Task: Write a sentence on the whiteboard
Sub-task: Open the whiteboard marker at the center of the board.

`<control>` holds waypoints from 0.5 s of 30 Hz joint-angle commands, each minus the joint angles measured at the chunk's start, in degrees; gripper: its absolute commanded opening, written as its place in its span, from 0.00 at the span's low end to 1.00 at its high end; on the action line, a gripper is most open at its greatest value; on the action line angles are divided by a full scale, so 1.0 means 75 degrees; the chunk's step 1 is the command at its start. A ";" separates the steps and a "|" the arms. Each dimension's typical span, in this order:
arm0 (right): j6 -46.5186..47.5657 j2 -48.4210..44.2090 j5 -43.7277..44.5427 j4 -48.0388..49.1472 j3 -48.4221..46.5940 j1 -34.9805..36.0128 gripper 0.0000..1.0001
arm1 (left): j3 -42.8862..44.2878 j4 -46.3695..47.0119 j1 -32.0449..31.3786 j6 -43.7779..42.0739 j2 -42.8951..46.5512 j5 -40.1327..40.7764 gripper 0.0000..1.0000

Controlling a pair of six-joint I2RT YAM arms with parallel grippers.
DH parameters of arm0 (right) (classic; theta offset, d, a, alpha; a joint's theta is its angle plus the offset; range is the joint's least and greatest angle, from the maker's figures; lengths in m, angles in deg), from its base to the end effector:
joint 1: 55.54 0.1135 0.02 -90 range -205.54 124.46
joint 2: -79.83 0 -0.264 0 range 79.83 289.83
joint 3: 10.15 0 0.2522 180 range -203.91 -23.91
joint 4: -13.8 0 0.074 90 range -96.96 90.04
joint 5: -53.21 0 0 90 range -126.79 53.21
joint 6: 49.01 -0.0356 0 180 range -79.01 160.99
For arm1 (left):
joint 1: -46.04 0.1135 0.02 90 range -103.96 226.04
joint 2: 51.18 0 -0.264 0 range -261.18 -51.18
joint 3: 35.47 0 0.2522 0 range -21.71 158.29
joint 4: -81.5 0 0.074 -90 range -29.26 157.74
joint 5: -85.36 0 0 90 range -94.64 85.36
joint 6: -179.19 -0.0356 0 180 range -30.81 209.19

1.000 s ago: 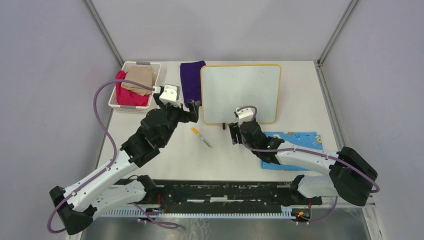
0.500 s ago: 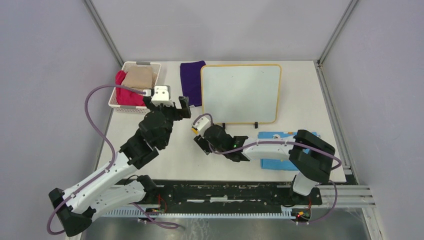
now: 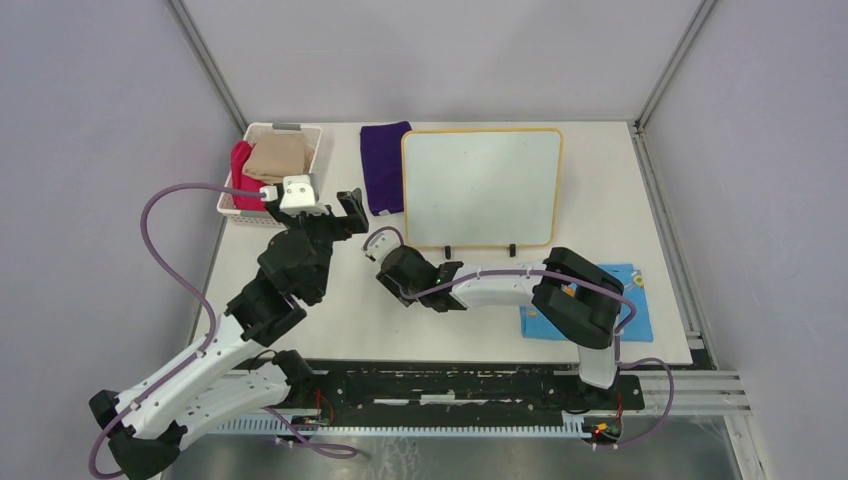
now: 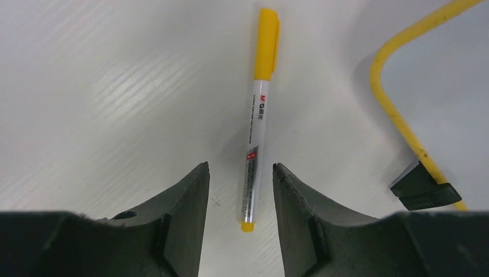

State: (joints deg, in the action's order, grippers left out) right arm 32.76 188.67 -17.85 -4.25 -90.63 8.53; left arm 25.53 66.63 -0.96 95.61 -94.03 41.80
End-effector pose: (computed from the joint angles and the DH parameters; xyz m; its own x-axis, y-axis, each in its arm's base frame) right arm 0.1859 0.3560 0.1656 -0.4212 -0.5567 -0.7160 -0.6997 0.7018 -0.1340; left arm 0.1310 -0.1027 0.3772 0.0376 -0.1533 -0.9875 0.0149 0.9881 -0.1528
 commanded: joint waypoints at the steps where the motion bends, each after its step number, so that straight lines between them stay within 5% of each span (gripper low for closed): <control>1: -0.0207 0.0182 0.0013 -0.0213 -0.0259 -0.0150 0.48 | 0.0087 0.0394 -0.0038 -0.0017 0.0080 0.0156 1.00; 8: -0.0209 0.0163 -0.0173 -0.0046 0.0204 -0.0158 0.41 | 0.0123 0.0345 -0.0038 -0.0060 -0.0048 0.0071 1.00; 15: -0.0318 -0.0104 -0.0354 0.0143 0.1058 -0.0193 0.18 | 0.0181 0.0254 -0.0038 -0.0076 -0.0205 0.0093 1.00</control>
State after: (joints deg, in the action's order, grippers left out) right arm 31.10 189.26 -19.86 -1.35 -87.02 7.46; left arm 25.53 66.59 -0.96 95.61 -95.54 41.73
